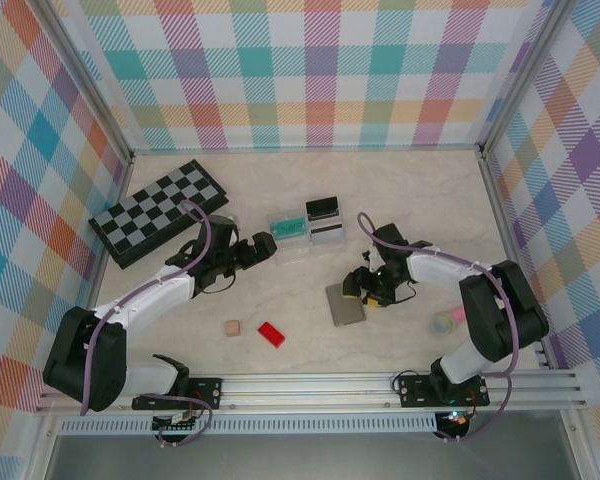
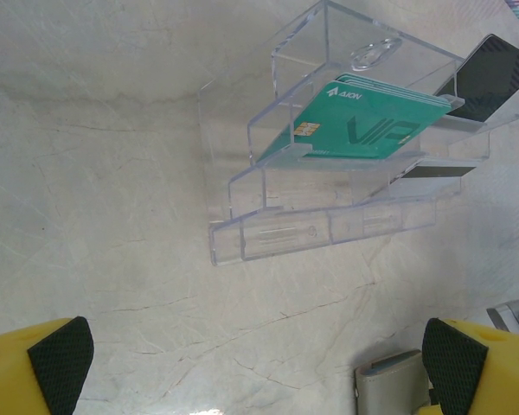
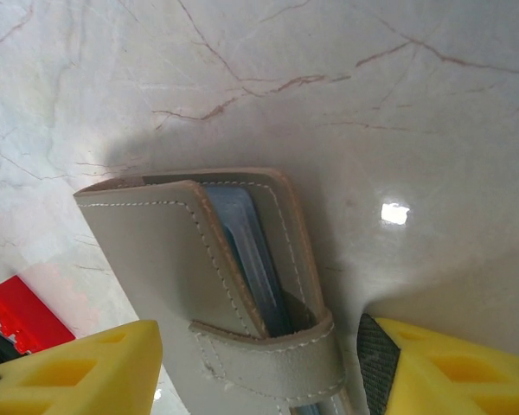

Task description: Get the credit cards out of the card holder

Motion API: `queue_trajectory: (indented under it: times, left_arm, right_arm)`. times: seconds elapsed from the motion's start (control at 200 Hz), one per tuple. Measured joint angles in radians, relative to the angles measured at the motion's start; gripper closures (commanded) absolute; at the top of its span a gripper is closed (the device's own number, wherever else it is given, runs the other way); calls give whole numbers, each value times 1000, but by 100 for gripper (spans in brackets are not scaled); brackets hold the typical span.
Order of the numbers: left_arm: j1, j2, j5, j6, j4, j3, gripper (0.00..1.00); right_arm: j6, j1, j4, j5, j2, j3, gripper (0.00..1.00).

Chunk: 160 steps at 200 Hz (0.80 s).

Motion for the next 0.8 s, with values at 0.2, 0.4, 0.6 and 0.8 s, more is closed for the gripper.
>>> queue_trajectory:
  times: [0.2, 0.4, 0.6, 0.8]
  left_arm:
    - [0, 2, 0, 0, 1, 0, 0]
    - [0, 6, 3, 0, 1, 0, 0]
    - [-1, 8, 16, 2, 8, -2, 2]
    - [-35, 8, 39, 59, 27, -2, 2]
  right_arm:
    - [-18, -1, -11, -4, 21, 11, 53]
    - [-25, 0, 29, -61, 37, 12, 72]
    - [37, 0, 94, -127, 35, 12, 87]
    - [174, 0, 134, -167, -13, 11, 88]
